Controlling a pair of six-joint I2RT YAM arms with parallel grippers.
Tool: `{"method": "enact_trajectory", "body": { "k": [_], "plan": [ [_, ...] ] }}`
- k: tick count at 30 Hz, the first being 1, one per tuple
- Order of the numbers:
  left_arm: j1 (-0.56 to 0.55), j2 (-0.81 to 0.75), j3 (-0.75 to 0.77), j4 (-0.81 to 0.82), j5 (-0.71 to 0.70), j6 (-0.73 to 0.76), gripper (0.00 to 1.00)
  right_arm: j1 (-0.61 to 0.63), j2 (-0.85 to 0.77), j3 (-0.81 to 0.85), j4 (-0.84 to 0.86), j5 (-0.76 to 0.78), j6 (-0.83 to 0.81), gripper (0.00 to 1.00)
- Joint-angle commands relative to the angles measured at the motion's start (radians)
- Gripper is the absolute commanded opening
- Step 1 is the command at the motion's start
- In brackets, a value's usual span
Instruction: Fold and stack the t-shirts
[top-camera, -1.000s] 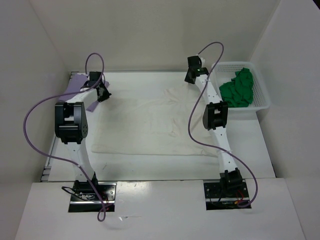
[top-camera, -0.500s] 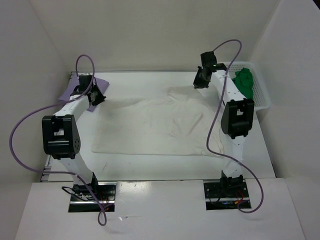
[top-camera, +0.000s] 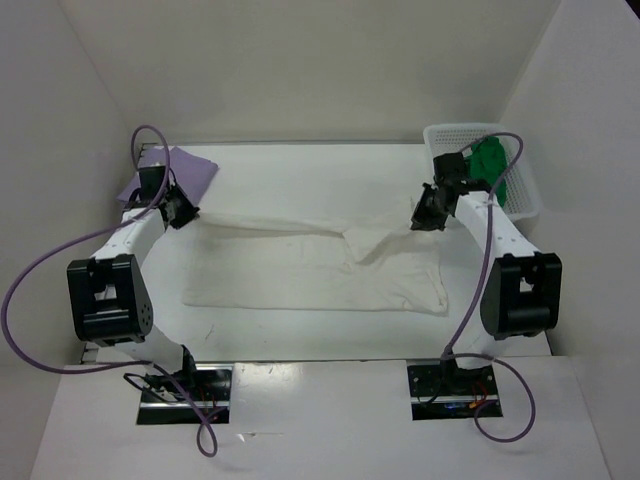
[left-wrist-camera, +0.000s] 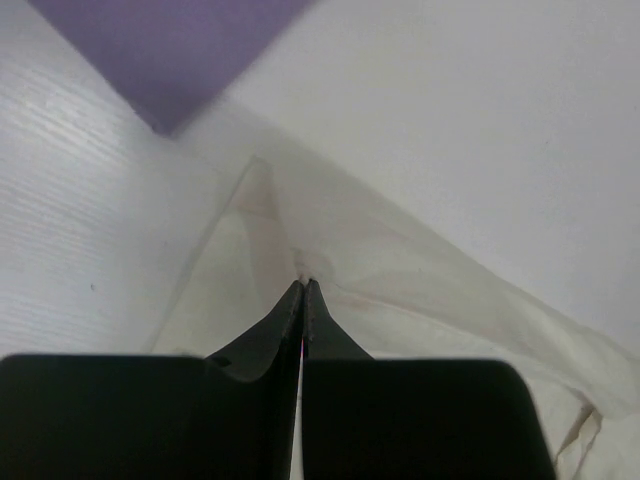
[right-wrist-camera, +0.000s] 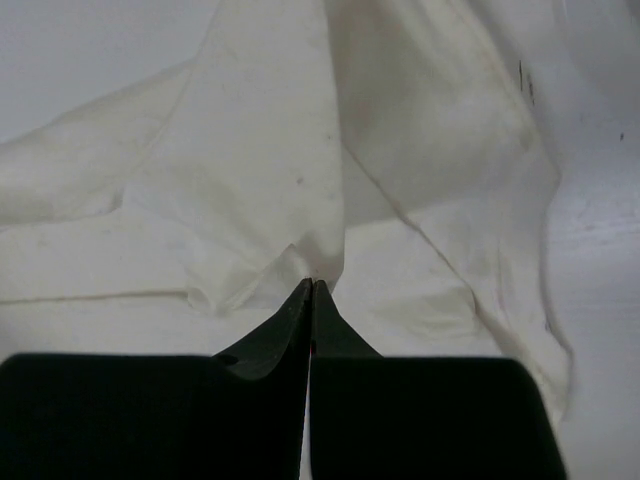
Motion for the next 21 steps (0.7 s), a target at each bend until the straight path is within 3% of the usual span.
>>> {"method": "enact_trajectory", "body": {
  "k": [1, 7, 14, 21],
  "plan": [
    [0.013, -0.08, -0.065, 0.001, 0.017, -0.041, 0.0, 0.004, -0.129, -0.08, -0.018, -0.016, 0.013, 0.0],
    [0.041, -0.089, -0.125, 0.001, 0.037, -0.05, 0.0, 0.004, -0.248, -0.198, -0.12, -0.016, 0.024, 0.0],
    [0.074, -0.182, -0.125, -0.008, 0.095, -0.072, 0.0, 0.004, -0.344, -0.145, -0.246, -0.016, 0.035, 0.0],
    [0.074, -0.196, -0.253, -0.022, 0.008, -0.062, 0.08, 0.004, -0.385, -0.225, -0.304, 0.026, 0.044, 0.02]
  ]
}}
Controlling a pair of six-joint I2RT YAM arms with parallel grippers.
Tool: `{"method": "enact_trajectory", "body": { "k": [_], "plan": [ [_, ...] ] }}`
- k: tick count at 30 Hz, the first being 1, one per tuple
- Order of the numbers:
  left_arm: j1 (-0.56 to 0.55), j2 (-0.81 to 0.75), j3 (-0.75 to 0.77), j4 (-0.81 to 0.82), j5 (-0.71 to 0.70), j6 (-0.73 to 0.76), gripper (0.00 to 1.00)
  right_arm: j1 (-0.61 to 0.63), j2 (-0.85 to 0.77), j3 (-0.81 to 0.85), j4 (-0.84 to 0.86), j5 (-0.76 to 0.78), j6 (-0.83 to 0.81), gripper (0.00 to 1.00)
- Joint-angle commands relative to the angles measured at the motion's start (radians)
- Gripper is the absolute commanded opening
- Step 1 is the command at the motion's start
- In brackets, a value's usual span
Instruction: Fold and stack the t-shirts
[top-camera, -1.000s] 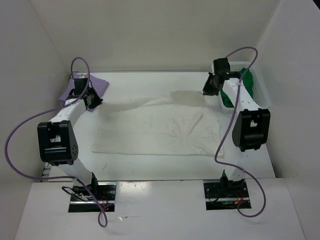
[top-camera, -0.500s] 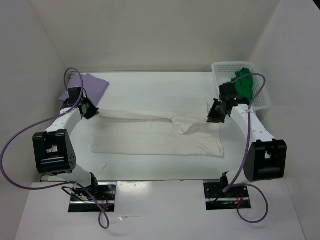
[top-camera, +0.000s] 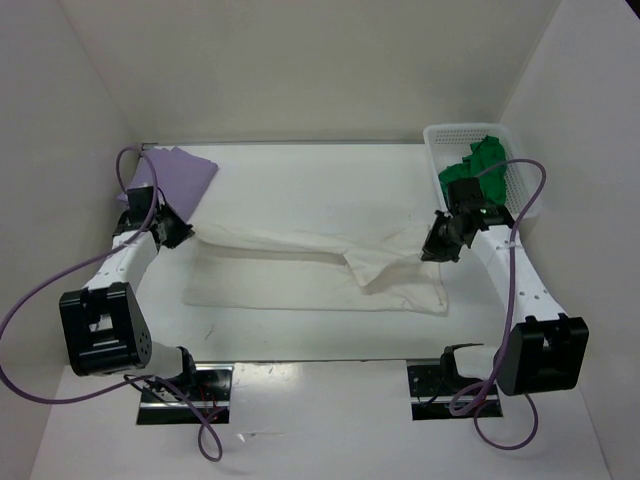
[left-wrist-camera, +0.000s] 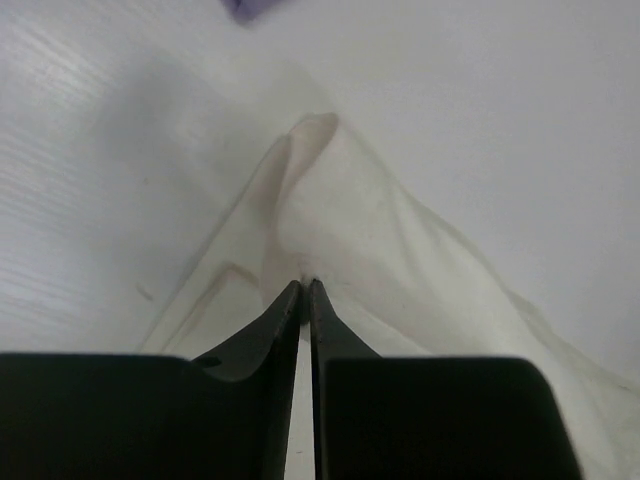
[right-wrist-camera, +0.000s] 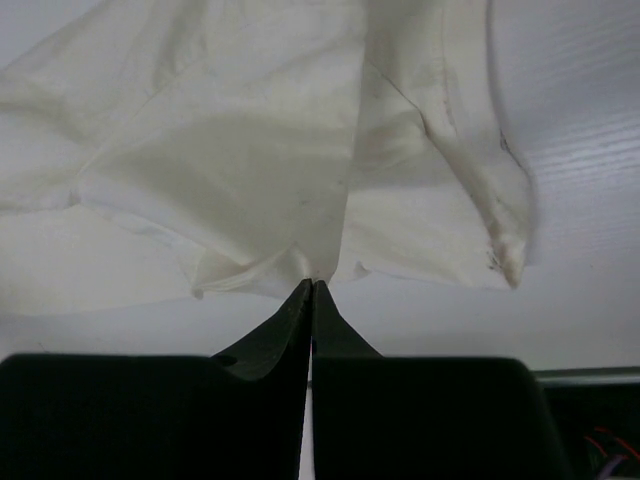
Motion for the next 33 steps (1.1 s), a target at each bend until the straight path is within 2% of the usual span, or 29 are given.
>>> {"method": "enact_trajectory", "body": {
  "k": [1, 4, 5, 6, 9, 12, 14, 16, 17, 20, 21, 22, 23, 26, 33],
  "plan": [
    [0.008, -0.003, -0.065, -0.026, -0.06, -0.016, 0.15, 0.016, -0.023, -0.024, -0.102, 0.044, 0.019, 0.03],
    [0.008, -0.032, -0.09, -0.046, -0.085, -0.042, 0.35, 0.039, -0.023, -0.024, -0.112, 0.071, 0.03, 0.08],
    [0.008, -0.063, -0.09, -0.056, -0.095, -0.051, 0.43, 0.039, -0.023, -0.015, -0.122, 0.102, 0.045, 0.12],
    [0.021, -0.081, -0.09, -0.056, -0.105, -0.06, 0.45, 0.068, -0.023, 0.008, -0.123, 0.122, 0.045, 0.21],
    [0.035, -0.127, -0.049, -0.099, -0.135, -0.088, 0.45, 0.1, -0.014, 0.075, -0.146, 0.204, 0.055, 0.22],
    [0.035, -0.118, -0.036, -0.066, -0.065, -0.088, 0.45, 0.142, 0.005, 0.123, -0.118, 0.225, 0.029, 0.22],
    [0.021, -0.094, -0.036, -0.001, 0.016, -0.1, 0.42, 0.213, 0.043, 0.108, -0.054, 0.142, 0.005, 0.13],
    [-0.015, -0.06, -0.027, 0.028, 0.03, -0.1, 0.42, 0.295, 0.083, 0.074, -0.003, 0.115, 0.025, 0.0],
    [-0.061, -0.046, -0.027, 0.028, 0.021, -0.079, 0.4, 0.377, 0.132, 0.053, 0.015, 0.114, 0.039, 0.0],
    [-0.13, 0.011, -0.016, 0.051, 0.012, -0.07, 0.4, 0.492, 0.183, 0.019, 0.118, 0.072, 0.075, 0.0],
    [-0.172, 0.027, -0.016, 0.051, 0.012, -0.07, 0.39, 0.51, 0.219, 0.01, 0.156, 0.059, 0.09, 0.01],
    [-0.187, 0.056, -0.016, 0.063, 0.012, -0.07, 0.39, 0.527, 0.233, 0.01, 0.175, 0.059, 0.102, 0.16],
    [-0.202, 0.07, -0.016, 0.063, 0.012, -0.079, 0.39, 0.554, 0.249, 0.001, 0.192, 0.059, 0.102, 0.24],
    [-0.229, 0.1, -0.045, 0.088, 0.03, -0.079, 0.39, 0.583, 0.302, 0.001, 0.224, 0.059, 0.102, 0.36],
    [-0.229, 0.1, -0.078, 0.108, 0.021, -0.079, 0.39, 0.593, 0.379, -0.009, 0.272, 0.071, 0.093, 0.38]
  ]
}}
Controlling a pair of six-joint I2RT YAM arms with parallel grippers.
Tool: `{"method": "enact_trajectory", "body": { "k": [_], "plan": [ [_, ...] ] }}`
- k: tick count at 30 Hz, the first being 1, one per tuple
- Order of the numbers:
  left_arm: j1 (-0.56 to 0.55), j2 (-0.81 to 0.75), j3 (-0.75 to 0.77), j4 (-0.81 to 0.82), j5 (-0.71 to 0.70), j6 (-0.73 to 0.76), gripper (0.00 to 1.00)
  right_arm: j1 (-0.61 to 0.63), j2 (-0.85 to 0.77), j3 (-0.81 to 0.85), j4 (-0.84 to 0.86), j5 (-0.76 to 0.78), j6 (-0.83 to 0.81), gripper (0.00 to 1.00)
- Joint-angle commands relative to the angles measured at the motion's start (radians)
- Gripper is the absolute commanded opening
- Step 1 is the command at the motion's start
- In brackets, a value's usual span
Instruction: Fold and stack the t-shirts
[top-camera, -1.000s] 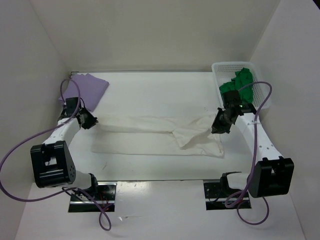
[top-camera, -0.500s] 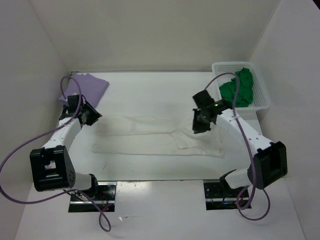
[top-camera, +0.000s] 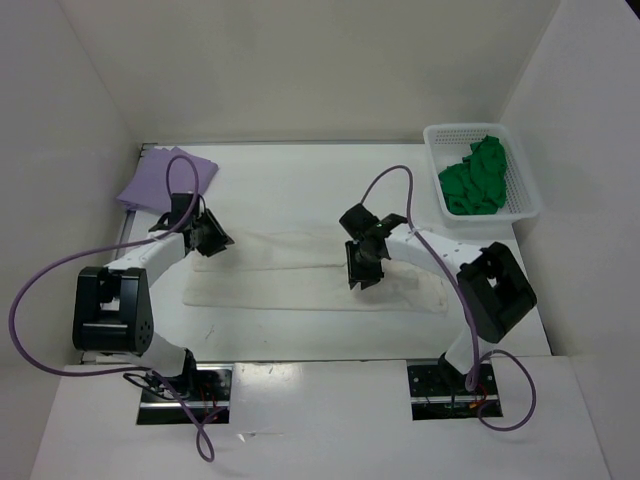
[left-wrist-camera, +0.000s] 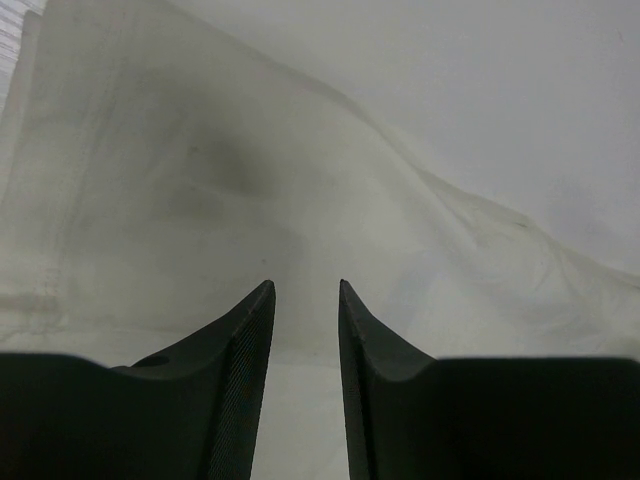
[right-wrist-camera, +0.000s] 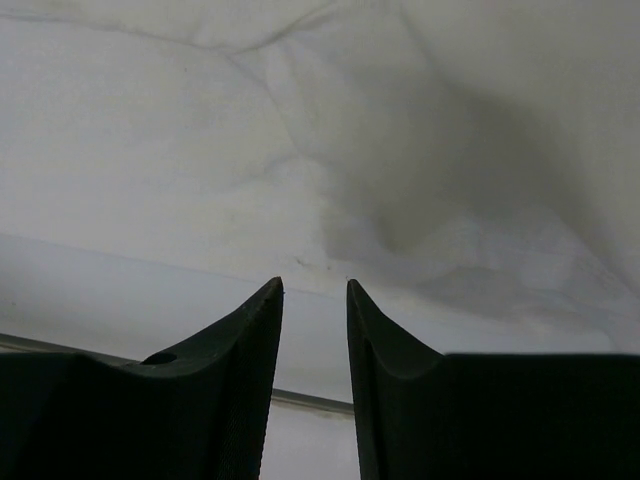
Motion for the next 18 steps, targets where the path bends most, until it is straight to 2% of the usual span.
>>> {"method": "enact_trajectory", "body": {
  "k": [1, 13, 18],
  "plan": [
    [0.002, 0.012, -0.012, 0.046, 0.0, -0.003, 0.39, 0.006, 0.032, -0.006, 0.074, 0.021, 0.003, 0.38],
    [0.044, 0.042, -0.058, 0.065, 0.021, -0.021, 0.38, 0.015, 0.118, 0.003, 0.105, 0.061, 0.003, 0.38],
    [0.044, 0.023, -0.058, 0.065, 0.021, -0.021, 0.38, 0.015, 0.157, 0.003, 0.067, 0.074, -0.006, 0.3]
  ]
}}
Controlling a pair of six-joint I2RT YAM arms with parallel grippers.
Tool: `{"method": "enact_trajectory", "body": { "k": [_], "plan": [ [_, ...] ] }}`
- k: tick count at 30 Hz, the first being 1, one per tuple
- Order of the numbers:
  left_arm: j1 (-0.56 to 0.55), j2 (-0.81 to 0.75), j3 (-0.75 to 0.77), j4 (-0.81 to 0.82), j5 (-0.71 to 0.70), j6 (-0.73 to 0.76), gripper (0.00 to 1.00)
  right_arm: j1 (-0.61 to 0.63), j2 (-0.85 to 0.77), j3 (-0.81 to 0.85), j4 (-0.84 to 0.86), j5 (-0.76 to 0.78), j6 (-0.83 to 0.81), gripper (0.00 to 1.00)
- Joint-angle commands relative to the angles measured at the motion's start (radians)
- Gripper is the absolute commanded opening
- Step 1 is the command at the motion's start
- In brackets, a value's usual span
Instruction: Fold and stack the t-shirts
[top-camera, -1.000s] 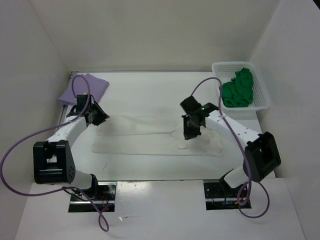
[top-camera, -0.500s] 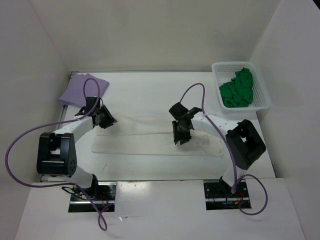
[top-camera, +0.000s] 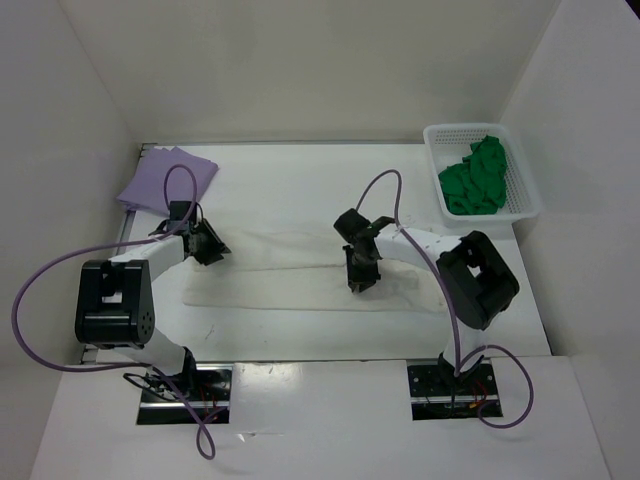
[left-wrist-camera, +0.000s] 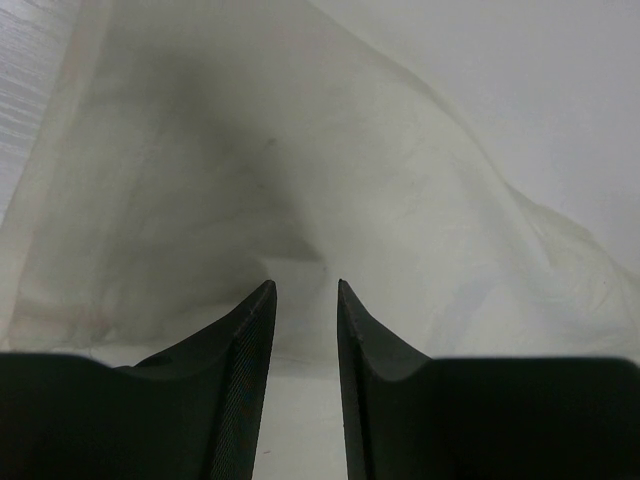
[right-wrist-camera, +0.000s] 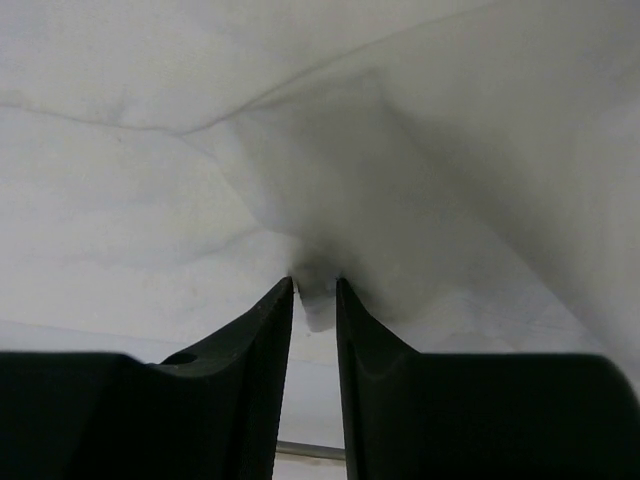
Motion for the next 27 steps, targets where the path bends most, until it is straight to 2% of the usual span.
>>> {"method": "enact_trajectory", "body": {
  "k": [1, 5, 10, 12, 21, 27],
  "plan": [
    [0.001, -0.034, 0.0, 0.027, 0.012, -0.017, 0.38, 0.012, 0.041, 0.014, -0.012, 0.031, -0.004, 0.29],
    [0.001, -0.043, 0.0, 0.027, 0.012, -0.017, 0.38, 0.012, 0.025, 0.014, -0.023, 0.04, -0.004, 0.26],
    [0.001, -0.043, -0.009, 0.027, 0.012, -0.017, 0.38, 0.012, 0.002, 0.033, -0.049, 0.031, -0.013, 0.05],
    [0.001, -0.043, -0.009, 0.027, 0.012, -0.017, 0.38, 0.012, 0.001, 0.044, -0.073, 0.031, -0.024, 0.02],
    [0.001, -0.072, 0.029, 0.006, 0.012, -0.017, 0.35, 0.012, -0.019, 0.164, -0.239, -0.168, -0.15, 0.01],
    [0.001, -0.072, 0.049, -0.013, 0.012, -0.017, 0.35, 0.012, -0.008, 0.208, -0.26, -0.25, -0.17, 0.01]
  ]
}}
